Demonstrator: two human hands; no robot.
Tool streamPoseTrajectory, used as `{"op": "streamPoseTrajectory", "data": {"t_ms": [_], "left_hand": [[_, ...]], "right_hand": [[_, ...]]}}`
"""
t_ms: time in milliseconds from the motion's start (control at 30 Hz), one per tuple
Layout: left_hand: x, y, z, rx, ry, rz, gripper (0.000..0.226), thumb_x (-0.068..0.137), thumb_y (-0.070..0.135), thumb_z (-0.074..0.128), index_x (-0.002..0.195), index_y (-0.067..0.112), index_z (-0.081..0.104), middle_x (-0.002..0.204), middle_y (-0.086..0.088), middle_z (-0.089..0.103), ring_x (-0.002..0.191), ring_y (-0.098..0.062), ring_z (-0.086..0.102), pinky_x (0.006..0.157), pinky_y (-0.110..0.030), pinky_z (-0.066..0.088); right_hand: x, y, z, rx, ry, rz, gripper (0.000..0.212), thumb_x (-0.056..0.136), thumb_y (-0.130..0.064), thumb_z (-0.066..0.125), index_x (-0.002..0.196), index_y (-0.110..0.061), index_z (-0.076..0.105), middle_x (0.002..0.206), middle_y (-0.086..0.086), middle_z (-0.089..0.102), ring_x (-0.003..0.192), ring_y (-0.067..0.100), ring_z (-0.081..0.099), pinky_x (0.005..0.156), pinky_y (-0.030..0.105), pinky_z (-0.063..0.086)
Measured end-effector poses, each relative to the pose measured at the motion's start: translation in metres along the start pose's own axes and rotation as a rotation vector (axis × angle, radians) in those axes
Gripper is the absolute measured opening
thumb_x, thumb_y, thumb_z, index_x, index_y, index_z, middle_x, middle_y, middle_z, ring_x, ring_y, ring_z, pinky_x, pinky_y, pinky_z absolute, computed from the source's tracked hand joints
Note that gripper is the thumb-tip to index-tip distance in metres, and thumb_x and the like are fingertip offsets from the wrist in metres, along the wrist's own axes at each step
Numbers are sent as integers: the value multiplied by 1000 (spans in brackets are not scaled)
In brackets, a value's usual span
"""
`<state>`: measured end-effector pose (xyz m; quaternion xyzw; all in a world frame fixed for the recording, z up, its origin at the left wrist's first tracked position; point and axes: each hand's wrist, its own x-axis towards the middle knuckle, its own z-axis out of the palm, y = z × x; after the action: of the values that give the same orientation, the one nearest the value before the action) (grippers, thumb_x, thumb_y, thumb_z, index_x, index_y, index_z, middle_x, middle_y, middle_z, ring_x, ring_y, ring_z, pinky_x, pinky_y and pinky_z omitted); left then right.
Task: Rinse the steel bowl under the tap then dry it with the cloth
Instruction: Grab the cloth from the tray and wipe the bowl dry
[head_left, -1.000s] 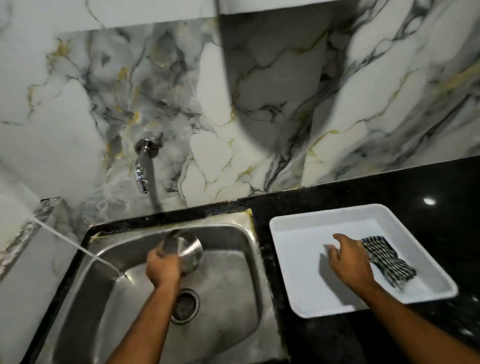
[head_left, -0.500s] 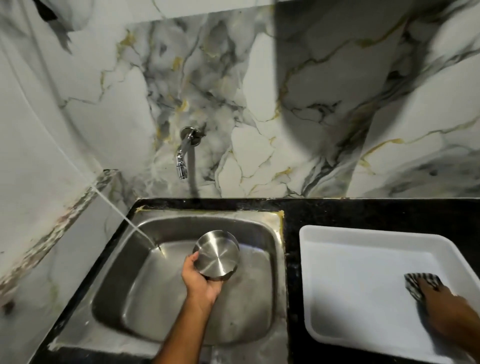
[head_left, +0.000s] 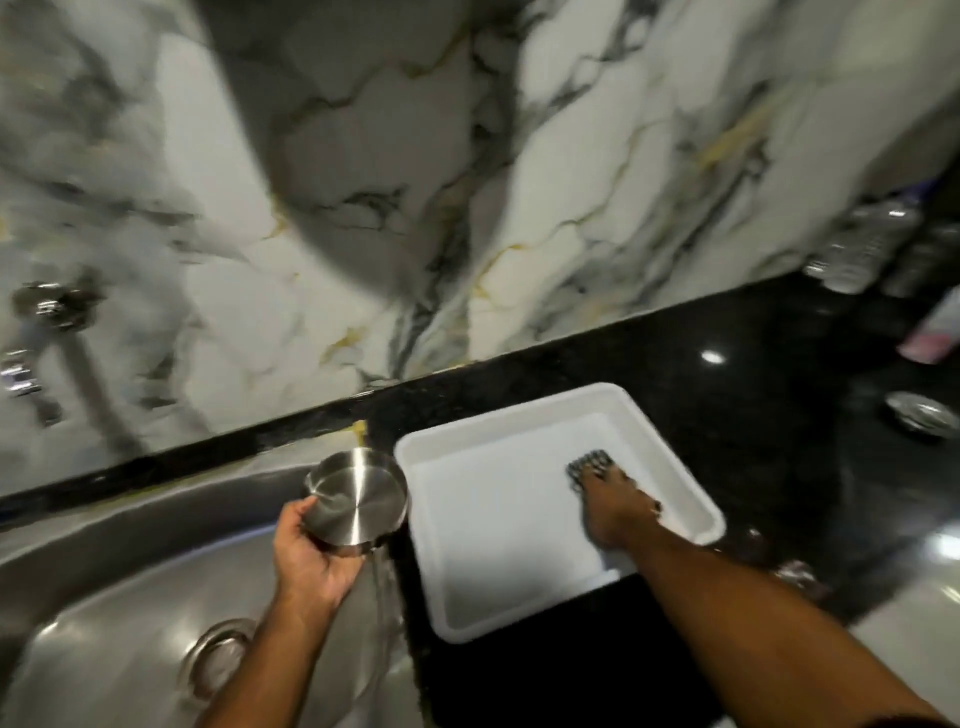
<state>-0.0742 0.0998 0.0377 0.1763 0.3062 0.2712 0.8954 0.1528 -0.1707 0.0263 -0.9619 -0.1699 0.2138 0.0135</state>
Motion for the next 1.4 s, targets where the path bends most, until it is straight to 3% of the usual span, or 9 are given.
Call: {"op": "streamPoseTrajectory", "data": {"t_ms": [200,367,500,633,733,1000,1133,1267,1400], "left_hand": [[23,-87,57,13,-66,-180,51,87,35,53,132,12,59,140,-18,57,126,-40,54,105,-63,38],[31,-115,75,18,-168,-260,43,84,36,56,117,14,72,123,-20,69,108,-42,66,86,-69,49],[28,-102,75,14,-276,-309,35,82,40,58,102,19,77,119,-20,71,107,-46,65,90,-77,40],[18,-64,71,-35,-350,-250,43,70,40,71,108,20,74,126,-20,67,115,-47,60,90,-80,36],[5,-25,61,-93,-379,-160,52,66,43,74,113,20,70,128,-20,65,116,-47,59,90,-80,37],[-35,109,15,-178,-352,140,70,90,57,46,147,18,40,149,-14,46,142,-32,35,121,-53,14],[-64,177,-21,-145,-388,246,57,88,54,51,124,14,66,130,-13,65,131,-31,50,118,-52,25],[-85,221,-48,-107,-366,231,62,81,55,62,128,15,63,135,-15,60,135,-34,46,114,-55,30],[-89,246,-62,6,-288,220,67,73,65,62,124,22,68,128,-19,66,113,-39,64,100,-58,41]], "right_hand": [[15,14,12,-18,-57,32,55,98,-28,40,153,-30,28,163,16,18,142,46,29,112,66,25],[26,25,9,-85,-4,-58,57,91,-16,56,145,-25,38,143,17,45,122,40,52,99,51,47],[28,21,-18,274,64,-34,47,85,-19,58,131,-26,61,130,7,67,119,30,63,101,36,51],[1,-45,-62,676,204,-113,57,80,-6,57,130,-32,64,110,0,75,103,24,70,82,23,50],[-37,-122,-90,748,360,-419,69,79,5,51,138,-30,58,136,-2,65,122,19,61,102,20,42],[-149,-326,-96,-104,342,-1303,68,89,-12,57,153,-21,37,163,14,29,146,34,34,116,45,35],[-179,-392,-79,-279,304,-1482,67,96,-16,52,157,-17,25,165,20,19,150,38,24,119,52,31],[-202,-438,-82,-511,320,-1602,68,98,-15,52,158,-17,21,165,26,14,150,42,22,121,51,25],[-219,-466,-97,-839,444,-1592,63,100,-21,51,157,-19,24,163,28,15,149,44,25,120,52,27]]}}
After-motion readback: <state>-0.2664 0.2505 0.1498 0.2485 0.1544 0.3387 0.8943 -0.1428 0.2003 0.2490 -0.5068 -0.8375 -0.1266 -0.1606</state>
